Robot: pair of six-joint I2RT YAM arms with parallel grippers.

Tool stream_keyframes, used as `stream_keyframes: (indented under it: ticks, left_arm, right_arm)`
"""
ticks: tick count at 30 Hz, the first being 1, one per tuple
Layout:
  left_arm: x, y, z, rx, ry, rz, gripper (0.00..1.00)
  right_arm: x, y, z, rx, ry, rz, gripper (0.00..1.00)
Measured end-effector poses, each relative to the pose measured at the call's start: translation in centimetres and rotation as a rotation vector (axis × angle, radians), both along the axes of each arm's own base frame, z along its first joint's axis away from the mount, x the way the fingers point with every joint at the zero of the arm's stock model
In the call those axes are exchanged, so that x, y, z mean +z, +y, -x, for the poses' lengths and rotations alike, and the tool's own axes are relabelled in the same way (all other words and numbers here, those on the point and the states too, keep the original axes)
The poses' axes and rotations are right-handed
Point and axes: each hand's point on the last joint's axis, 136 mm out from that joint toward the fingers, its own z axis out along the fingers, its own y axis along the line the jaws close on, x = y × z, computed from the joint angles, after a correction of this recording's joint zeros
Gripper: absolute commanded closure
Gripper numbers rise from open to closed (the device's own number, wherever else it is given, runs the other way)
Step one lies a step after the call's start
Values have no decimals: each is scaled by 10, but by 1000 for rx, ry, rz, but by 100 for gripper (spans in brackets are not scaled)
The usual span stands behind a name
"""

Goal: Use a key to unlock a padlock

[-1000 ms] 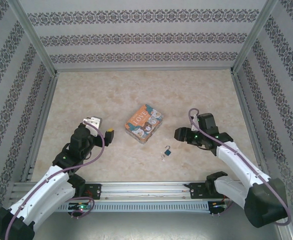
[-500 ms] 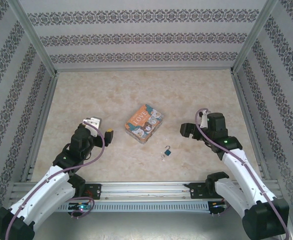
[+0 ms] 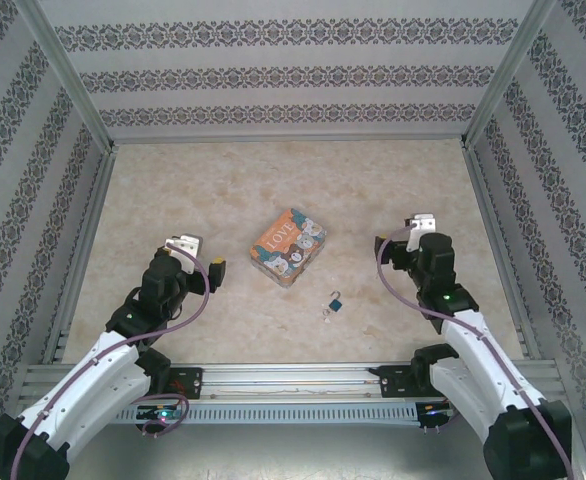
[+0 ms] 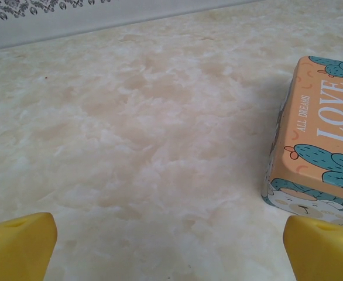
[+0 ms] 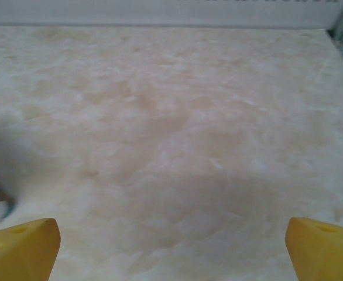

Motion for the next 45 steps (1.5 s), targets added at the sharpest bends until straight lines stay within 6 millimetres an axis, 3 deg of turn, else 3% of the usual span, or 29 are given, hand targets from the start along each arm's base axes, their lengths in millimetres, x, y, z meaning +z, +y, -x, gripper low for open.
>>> stream_keyframes:
  ticks: [5, 11, 17, 25, 32, 38, 42, 45]
  left_arm:
    - [0, 0, 0, 0, 0, 0, 1]
    - [0, 0, 0, 1, 0, 0, 1]
    - [0, 0, 0, 1, 0, 0, 1]
    - [0, 2, -1, 13, -3, -6, 1]
    - [1, 9, -2, 48, -10, -21, 1]
    - [3, 18, -6, 105, -35, -34, 1]
    - [-1, 34, -14, 186, -45, -54, 1]
    - [-6, 50, -21, 247, -38, -63, 1]
  right_arm:
    - [-20, -19, -13, -74, 2, 33, 2]
    - [-31, -26, -31, -89, -33, 30, 2]
    - [-48, -21, -41, -56, -55, 6, 2]
    - [-38, -11, -60, 19, -159, 10, 1]
    - [-64, -5, -68, 65, -141, 8, 2]
    - [-54, -16, -81, 21, -150, 0, 2]
    - [-40, -25, -95, -17, -174, -10, 1]
    - [-44, -25, -94, -22, -158, -13, 2]
